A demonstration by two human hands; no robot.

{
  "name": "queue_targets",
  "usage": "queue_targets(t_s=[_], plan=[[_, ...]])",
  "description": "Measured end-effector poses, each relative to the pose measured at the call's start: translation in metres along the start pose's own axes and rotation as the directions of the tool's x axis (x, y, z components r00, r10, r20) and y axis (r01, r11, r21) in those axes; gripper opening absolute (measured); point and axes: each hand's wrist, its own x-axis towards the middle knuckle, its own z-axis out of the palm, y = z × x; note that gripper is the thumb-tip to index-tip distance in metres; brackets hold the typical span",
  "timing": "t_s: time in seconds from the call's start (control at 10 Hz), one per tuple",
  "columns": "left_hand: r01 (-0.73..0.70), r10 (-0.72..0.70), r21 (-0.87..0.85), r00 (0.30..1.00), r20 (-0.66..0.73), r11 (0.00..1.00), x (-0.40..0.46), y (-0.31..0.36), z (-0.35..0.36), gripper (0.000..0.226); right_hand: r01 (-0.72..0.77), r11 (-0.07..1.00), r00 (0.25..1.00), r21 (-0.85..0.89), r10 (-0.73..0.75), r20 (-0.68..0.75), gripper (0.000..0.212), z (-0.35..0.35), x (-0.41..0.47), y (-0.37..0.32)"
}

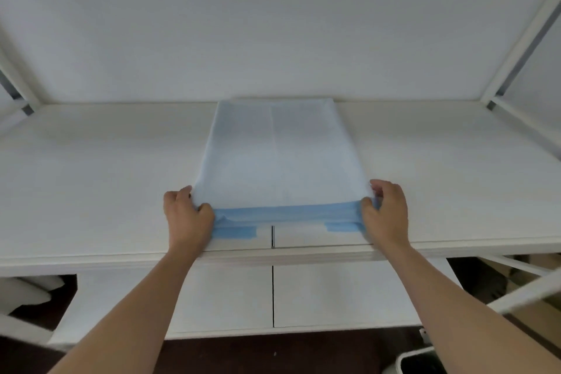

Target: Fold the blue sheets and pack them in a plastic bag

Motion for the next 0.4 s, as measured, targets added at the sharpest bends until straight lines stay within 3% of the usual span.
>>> queue_targets(t_s=[0.1, 0.2, 0.3, 0.4], plan=[[-0.032, 0.034, -0.027, 0.996, 0.08, 0.999, -0.019, -0.003, -0.01, 0.065, 0.027, 1.0, 0.998, -0.015, -0.026, 0.062, 0.042, -0.01, -0.013, 0.005], [-0.074, 0.074, -0.003, 0.99, 0.122, 0.997, -0.032, -0.005, -0.021, 0.058, 0.082, 0.996, 0.987, -0.046, -0.074, 0.145, 0.041, -0.022, -0.033, 0.004], [-0.006, 0.005, 0.008, 0.989, 0.15, 1.0, -0.043, -0.005, -0.032, 0.058, 0.007, 0.999, 0.975, -0.05, 0.005, 0.224, 0.053, -0.036, -0.046, 0.004], [0.135, -0.143, 0.061, 0.974, 0.177, 0.989, -0.05, -0.001, -0.046, 0.061, -0.163, 0.985, 0.928, -0.058, 0.173, 0.331, 0.059, -0.058, -0.049, -0.002]])
